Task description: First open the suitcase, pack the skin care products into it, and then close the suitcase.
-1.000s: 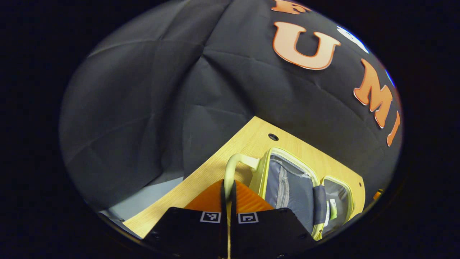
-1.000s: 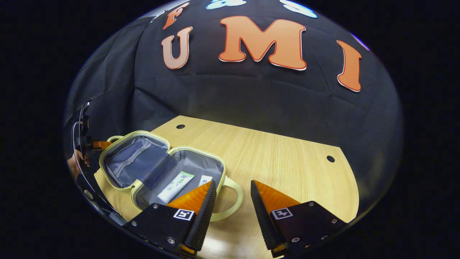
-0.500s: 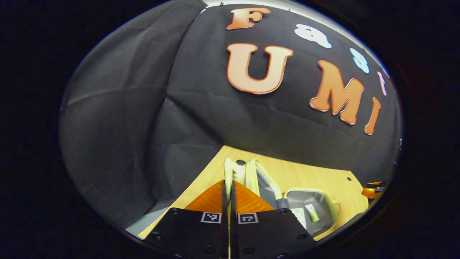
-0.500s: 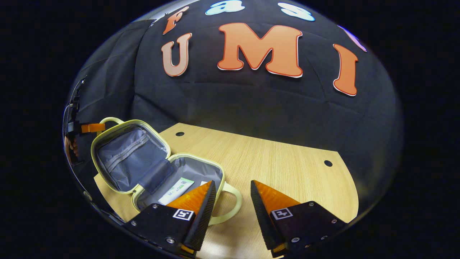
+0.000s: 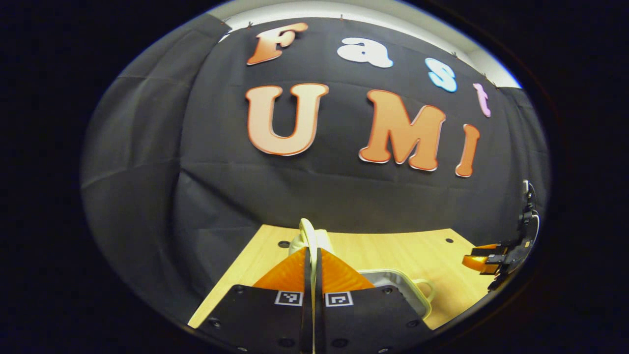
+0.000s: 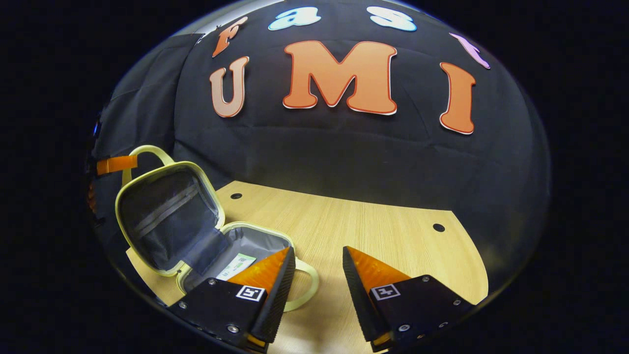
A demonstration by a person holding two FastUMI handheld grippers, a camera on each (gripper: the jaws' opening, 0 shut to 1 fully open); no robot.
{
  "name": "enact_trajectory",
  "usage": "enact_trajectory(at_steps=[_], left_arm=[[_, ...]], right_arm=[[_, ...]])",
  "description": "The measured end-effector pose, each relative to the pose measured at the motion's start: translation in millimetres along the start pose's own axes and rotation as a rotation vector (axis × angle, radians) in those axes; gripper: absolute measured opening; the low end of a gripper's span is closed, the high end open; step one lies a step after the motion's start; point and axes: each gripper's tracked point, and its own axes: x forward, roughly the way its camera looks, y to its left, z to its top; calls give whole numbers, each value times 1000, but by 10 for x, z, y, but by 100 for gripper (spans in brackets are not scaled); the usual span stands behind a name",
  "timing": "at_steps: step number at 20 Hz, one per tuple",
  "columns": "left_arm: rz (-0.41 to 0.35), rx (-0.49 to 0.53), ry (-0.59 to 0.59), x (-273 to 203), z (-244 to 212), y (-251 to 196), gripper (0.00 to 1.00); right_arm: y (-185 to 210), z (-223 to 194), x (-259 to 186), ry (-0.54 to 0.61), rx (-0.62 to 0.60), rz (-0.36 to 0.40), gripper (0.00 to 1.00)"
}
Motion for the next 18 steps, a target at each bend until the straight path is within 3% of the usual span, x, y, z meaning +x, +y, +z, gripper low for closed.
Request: enact_trajectory(at_steps=[8, 9, 11, 12, 13, 18], left_arm=[[-223, -29, 19, 174, -140, -1348, 2], [-236, -27, 28, 194, -197, -1500, 2], [-254, -29, 57, 238, -291, -1773, 2], [-260, -42, 79, 262, -353, -1901, 2], [-269, -57, 96, 298, -422, -2019, 2], [-290, -40, 201, 468, -819, -2545, 2]], right_arm=[[-299, -106, -108, -8, 22, -25, 64], [-352, -129, -113, -3, 30, -27, 60], [-473, -167, -188, 9, 42, -27, 64], [-553, -162, -231, 9, 46, -35, 60], [-615, -142, -235, 4, 56, -38, 64], [-886, -178, -286, 9, 122, -42, 64]])
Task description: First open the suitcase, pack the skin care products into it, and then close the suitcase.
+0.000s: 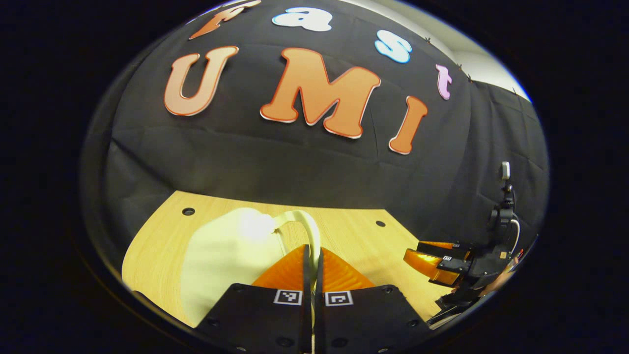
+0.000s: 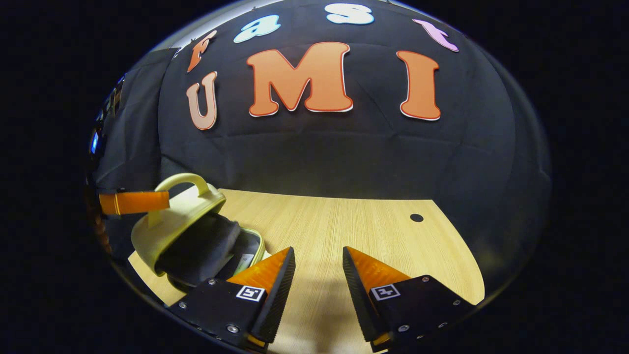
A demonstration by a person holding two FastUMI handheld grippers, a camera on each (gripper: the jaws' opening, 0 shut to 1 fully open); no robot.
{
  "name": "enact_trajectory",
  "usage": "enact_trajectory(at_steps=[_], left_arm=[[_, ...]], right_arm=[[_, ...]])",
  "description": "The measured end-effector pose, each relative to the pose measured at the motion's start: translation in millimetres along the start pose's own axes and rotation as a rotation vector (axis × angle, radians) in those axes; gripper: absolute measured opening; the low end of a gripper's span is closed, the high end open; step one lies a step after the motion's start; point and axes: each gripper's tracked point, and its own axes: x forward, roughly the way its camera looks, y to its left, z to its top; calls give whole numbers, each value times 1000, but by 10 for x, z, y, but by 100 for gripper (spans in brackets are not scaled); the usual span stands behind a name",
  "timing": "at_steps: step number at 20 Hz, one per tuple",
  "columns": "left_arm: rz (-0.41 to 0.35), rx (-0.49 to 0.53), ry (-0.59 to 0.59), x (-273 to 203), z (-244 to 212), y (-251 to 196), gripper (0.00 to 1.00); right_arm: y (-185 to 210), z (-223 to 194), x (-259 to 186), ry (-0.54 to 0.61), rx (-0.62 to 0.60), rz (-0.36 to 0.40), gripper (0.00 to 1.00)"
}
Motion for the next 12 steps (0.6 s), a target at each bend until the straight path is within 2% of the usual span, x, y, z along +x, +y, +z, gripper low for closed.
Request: enact_trajectory(at_steps=[1, 2, 3, 6, 8, 10, 11, 12], left_arm=[[4, 24, 25, 81, -89, -92, 3], [8, 46, 51, 157, -197, -188, 2], [15, 59, 80, 284, -313, -260, 3], [63, 119, 137, 586, -618, -350, 3], [99, 175, 169, 732, -791, -389, 3], [131, 227, 200, 842, -935, -370, 2], [143, 241, 215, 871, -1013, -382, 6], [143, 236, 238, 884, -1090, -394, 4]], right_arm=[[-62, 3, -17, 0, 21, 3, 64], [-117, 5, -38, 1, 36, 9, 60], [-190, -26, -51, 4, 41, 8, 64], [-409, -106, -117, 17, 43, 10, 64], [-559, -122, -145, 19, 45, 2, 59], [-652, -120, -140, 18, 51, 4, 59], [-680, -105, -123, 17, 56, 8, 64], [-707, -107, -118, 20, 60, 9, 59]])
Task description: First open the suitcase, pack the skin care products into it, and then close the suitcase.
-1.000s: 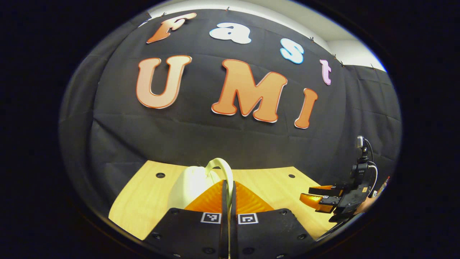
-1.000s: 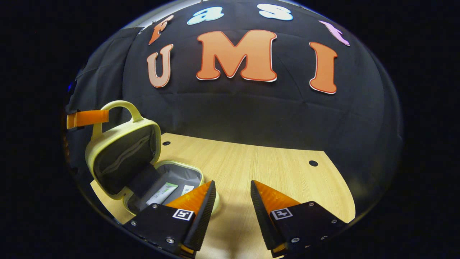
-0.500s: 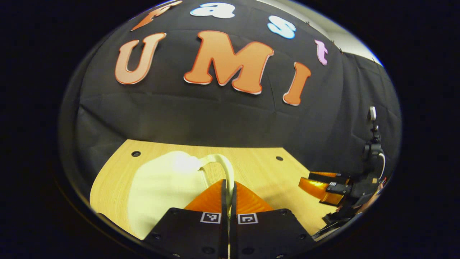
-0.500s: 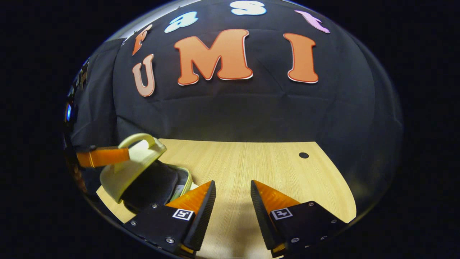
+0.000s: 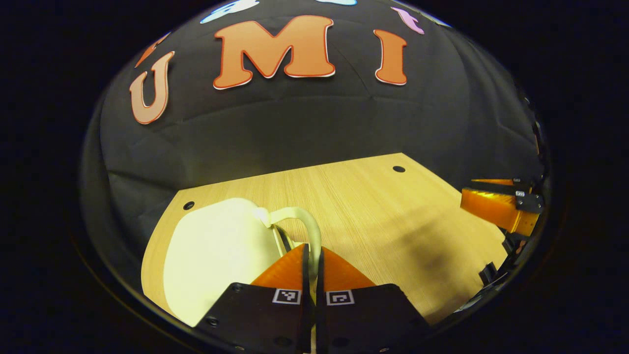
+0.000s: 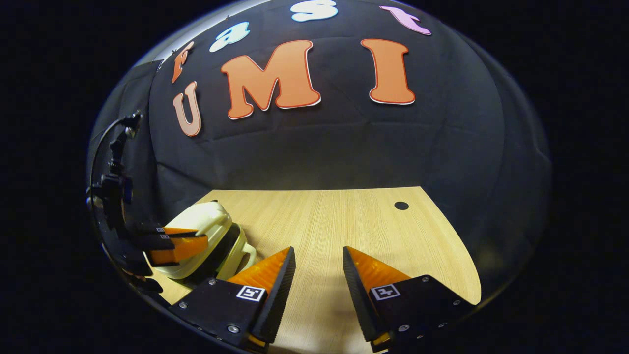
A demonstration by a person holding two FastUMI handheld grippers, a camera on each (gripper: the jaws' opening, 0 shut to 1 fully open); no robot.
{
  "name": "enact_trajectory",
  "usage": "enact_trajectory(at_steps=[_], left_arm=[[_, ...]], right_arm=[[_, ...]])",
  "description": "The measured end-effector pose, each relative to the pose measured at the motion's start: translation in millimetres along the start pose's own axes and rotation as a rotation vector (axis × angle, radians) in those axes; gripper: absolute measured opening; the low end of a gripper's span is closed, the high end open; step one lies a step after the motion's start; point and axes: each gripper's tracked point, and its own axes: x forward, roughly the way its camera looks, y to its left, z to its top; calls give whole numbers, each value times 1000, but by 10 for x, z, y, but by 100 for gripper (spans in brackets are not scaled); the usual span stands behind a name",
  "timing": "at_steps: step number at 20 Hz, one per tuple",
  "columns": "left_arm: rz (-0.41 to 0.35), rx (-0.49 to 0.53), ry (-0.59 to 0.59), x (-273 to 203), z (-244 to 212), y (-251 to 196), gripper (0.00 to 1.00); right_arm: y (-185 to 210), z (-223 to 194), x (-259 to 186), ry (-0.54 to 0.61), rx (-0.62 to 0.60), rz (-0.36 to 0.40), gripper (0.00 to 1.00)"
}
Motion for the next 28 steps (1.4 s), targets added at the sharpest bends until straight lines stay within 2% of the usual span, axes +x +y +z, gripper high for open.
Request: enact_trajectory(at_steps=[1, 2, 5, 6, 8, 9, 10, 11, 12, 15, 16, 17, 18, 19, 21, 24, 25, 27, 28], left_arm=[[-2, -11, 38, -6, -84, -16, 7], [0, -27, 47, 1, -104, -41, 10], [18, -6, 59, 13, -124, -107, 11], [31, 2, 55, 0, -118, -101, 17], [49, 28, 44, -27, -82, -100, 16], [9, 11, 35, -39, -69, -203, 17], [-62, -30, 7, -82, 16, -386, 23], [-101, -54, -27, -147, 139, -494, 21], [-112, -61, -75, -201, 302, -555, 23], [-123, -80, -196, -516, 673, -698, 40], [-124, -74, -229, -626, 802, -751, 52], [-113, -69, -265, -708, 924, -749, 65], [-98, -68, -310, -806, 1043, -725, 79], [-85, -72, -350, -884, 1150, -703, 83], [-64, -90, -437, -1089, 1350, -639, 88], [10, -110, -592, -1450, 1561, -435, 98], [26, -115, -632, -1507, 1613, -365, 97], [66, -56, -673, -1561, 1693, -244, 97], [140, -14, -634, -1532, 1629, -112, 95]], right_arm=[[-23, 8, -9, 2, 12, 8, 64], [-32, 28, -16, 3, 20, 18, 64], [-86, 29, -1, 4, 14, 21, 64], [-100, 30, -15, 5, 13, 26, 64], [-88, 34, -21, 3, 4, 32, 64], [-68, 40, -30, 2, 2, 38, 64], [-66, 53, -39, 1, 1, 40, 64], [-56, 61, -48, -3, -2, 46, 64], [-63, 79, -63, -11, -9, 40, 64], [-44, 242, -117, -48, -18, 36, 64], [0, 326, -146, -70, -33, 47, 64], [12, 406, -183, -99, -57, 41, 64], [30, 506, -223, -129, -82, 37, 58], [64, 612, -283, -160, -100, 35, 65], [165, 833, -386, -226, -127, 38, 70], [302, 1152, -544, -346, -179, 36, 79], [355, 1213, -593, -386, -197, 35, 81], [446, 1309, -671, -450, -238, 32, 83], [491, 1301, -664, -452, -258, 33, 84]])
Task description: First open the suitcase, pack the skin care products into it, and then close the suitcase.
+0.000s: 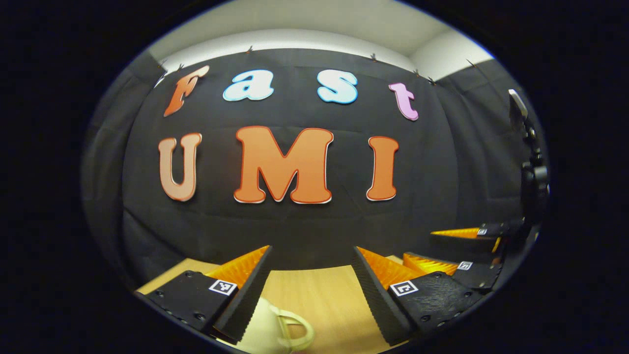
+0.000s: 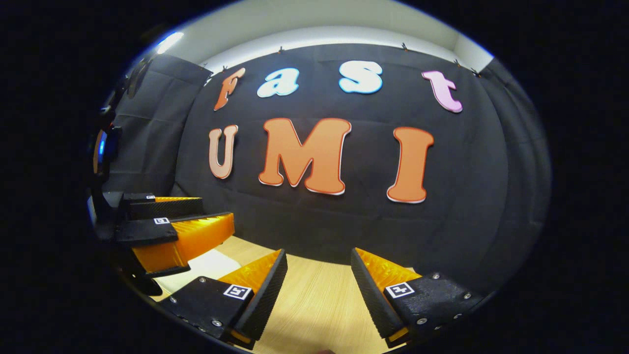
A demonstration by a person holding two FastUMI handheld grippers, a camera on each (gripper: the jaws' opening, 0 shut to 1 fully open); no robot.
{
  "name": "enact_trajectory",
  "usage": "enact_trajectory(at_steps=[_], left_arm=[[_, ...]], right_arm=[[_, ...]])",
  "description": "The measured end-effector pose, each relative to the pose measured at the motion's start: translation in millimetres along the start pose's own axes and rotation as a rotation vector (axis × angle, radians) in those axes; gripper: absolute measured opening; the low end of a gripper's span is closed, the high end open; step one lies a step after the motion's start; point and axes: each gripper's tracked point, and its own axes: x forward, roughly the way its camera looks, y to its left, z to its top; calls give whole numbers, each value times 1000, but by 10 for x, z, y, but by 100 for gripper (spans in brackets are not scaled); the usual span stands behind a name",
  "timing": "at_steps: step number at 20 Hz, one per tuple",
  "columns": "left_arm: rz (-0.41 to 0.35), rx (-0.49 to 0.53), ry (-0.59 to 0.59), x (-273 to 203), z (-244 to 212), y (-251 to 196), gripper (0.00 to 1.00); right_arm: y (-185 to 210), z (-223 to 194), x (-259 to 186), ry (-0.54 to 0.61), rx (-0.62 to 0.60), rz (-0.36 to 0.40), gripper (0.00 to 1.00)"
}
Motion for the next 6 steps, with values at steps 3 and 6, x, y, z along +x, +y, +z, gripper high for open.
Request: enact_trajectory(at_steps=[3, 6], left_arm=[[19, -9, 37, -31, -137, 121, 100], [27, -56, 29, -96, -136, 297, 99]], right_arm=[[159, -75, -24, 27, 3, 15, 84], [248, -93, 16, 37, 12, 14, 85]])
